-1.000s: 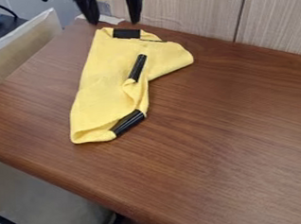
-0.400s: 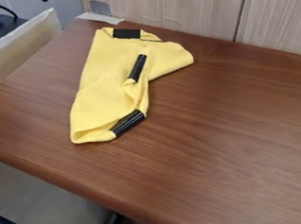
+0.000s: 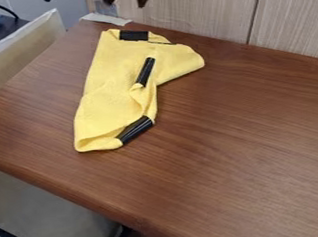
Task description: Fold the cloth from top left to right
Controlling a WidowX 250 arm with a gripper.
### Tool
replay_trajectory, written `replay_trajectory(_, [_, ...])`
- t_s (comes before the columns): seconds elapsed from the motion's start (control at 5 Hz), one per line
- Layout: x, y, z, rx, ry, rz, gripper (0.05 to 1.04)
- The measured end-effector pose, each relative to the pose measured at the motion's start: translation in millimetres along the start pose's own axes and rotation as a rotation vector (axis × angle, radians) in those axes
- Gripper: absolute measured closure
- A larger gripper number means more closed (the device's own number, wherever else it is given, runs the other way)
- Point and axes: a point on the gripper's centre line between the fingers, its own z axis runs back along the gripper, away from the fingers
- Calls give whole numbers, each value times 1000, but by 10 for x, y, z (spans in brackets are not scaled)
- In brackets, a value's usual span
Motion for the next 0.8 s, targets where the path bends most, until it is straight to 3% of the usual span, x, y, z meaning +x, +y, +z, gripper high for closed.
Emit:
replay_trajectory(0.2, [-55, 23, -217, 3, 58, -43, 82])
replay_trajectory(0.4, [-34, 55, -290, -21, 59, -74, 83])
replay_trajectory(0.6, [-57, 136, -506, -35, 94, -101, 83])
replay_trajectory(0.8, [-33, 159, -550, -30, 96, -104, 83])
